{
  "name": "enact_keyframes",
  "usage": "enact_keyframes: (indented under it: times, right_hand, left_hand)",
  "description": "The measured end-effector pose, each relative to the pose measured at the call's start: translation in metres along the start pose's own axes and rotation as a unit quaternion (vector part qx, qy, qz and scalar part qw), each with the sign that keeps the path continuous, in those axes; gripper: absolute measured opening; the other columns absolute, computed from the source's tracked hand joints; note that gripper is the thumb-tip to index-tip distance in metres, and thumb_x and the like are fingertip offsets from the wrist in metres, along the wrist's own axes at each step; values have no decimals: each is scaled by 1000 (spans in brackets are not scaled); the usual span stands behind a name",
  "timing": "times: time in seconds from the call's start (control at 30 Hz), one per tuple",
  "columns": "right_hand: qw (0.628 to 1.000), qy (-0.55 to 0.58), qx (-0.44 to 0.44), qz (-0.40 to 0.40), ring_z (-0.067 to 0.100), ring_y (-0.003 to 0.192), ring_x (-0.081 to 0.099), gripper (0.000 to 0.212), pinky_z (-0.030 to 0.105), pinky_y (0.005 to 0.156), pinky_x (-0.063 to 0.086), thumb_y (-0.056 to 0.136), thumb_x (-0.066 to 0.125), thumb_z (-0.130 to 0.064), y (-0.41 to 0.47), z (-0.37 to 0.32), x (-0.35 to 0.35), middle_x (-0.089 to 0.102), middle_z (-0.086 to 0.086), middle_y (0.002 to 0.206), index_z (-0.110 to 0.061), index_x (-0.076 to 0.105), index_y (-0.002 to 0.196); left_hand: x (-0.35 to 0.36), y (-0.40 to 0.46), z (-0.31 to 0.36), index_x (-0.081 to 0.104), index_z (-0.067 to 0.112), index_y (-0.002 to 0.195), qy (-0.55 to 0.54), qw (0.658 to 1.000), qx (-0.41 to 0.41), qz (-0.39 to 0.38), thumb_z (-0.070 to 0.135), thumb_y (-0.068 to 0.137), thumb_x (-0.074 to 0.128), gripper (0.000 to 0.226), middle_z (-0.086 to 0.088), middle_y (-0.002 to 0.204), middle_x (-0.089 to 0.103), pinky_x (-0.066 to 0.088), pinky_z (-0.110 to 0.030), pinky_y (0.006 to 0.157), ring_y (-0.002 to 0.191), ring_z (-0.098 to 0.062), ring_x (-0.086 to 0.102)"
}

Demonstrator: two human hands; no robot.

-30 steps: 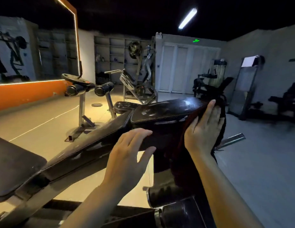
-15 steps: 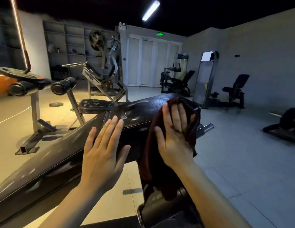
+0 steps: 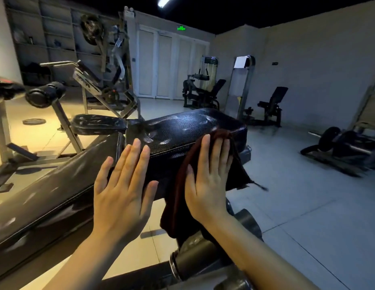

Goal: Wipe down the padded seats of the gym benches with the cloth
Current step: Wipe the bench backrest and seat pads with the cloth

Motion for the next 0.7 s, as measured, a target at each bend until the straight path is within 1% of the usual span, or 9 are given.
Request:
enact_keyframes:
  times: [0.07, 0.17, 0.2, 0.33, 0.4, 0.47, 0.53, 0.6, 0.7]
  right_hand:
    - [1000, 27, 12, -1, 15, 149, -18, 61, 34, 119, -15, 102, 9, -53, 3, 0, -1, -13, -10, 160, -28, -10, 154]
    - [996, 60, 65, 31, 8, 147, -21, 61, 30, 118, -17, 101, 10, -53, 31, 13, -13, -10, -8, 159, -24, -5, 153]
    - [993, 52, 92, 56, 9, 147, -18, 62, 32, 119, -16, 101, 11, -52, 43, 21, -18, -7, -5, 160, -23, -2, 153]
    - [968, 63, 190, 150, 26, 149, 12, 68, 41, 122, 4, 97, 15, -50, 81, 46, -38, 16, 12, 162, -13, 17, 155]
    - [968, 51, 177, 172, 29, 148, 18, 65, 45, 121, 6, 100, 19, -46, 76, 40, -36, 23, 16, 159, -8, 23, 153]
    - [980, 20, 119, 156, 28, 148, 17, 63, 48, 120, 2, 103, 17, -47, 63, 17, -23, 25, 15, 158, -8, 24, 152]
    - [992, 3, 48, 117, 25, 149, 12, 59, 49, 120, -6, 103, 15, -46, 48, -10, -6, 23, 12, 159, -12, 20, 152]
    - [996, 6, 16, 89, 23, 150, 8, 57, 51, 119, -10, 103, 14, -46, 41, -23, 1, 20, 10, 160, -16, 14, 152]
    - [997, 24, -4, 80, 20, 151, 5, 58, 55, 119, -6, 103, 14, -48, 48, -18, -1, 18, 9, 161, -18, 11, 153]
  left_hand:
    - [0, -1, -1, 30, 10, 150, 2, 1000, 6, -4, 41, 100, 27, 59, -10, 156, 29, 14, -41, 117, 144, -21, 28]
    - [-2, -1, -1, 32, 9, 149, 1, 1000, 9, -1, 42, 101, 25, 58, -10, 155, 31, 14, -35, 117, 142, -22, 31]
    - [-3, 0, -1, 32, 9, 148, 1, 1000, 10, 1, 43, 101, 25, 58, -10, 155, 31, 12, -33, 117, 141, -22, 31]
    - [0, 1, -1, 32, 9, 148, 9, 1000, 17, 13, 40, 100, 28, 57, -10, 155, 31, 11, -34, 117, 142, -22, 30]
    - [1, 0, 0, 33, 9, 148, 13, 999, 15, 28, 36, 98, 33, 56, -10, 155, 32, 11, -34, 117, 142, -20, 29]
    - [1, 0, 1, 36, 10, 147, 9, 999, 7, 44, 33, 97, 34, 55, -10, 154, 34, 12, -35, 116, 143, -19, 30]
    - [1, 1, 2, 35, 10, 147, 0, 999, 4, 51, 33, 98, 33, 54, -10, 154, 34, 12, -35, 116, 144, -17, 28]
    - [1, 1, 2, 33, 11, 147, -11, 999, 6, 51, 34, 99, 29, 53, -9, 153, 34, 12, -34, 117, 145, -13, 24]
    - [1, 0, 1, 34, 10, 147, -16, 999, 16, 46, 32, 99, 29, 53, -10, 153, 35, 12, -32, 117, 147, -10, 21]
Point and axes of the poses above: each hand's wrist, its own y-axis towards the middle knuckle, its own x-axis out of the palm, z = x × y, the point moved 7 cm from there along y, towards the middle knuckle
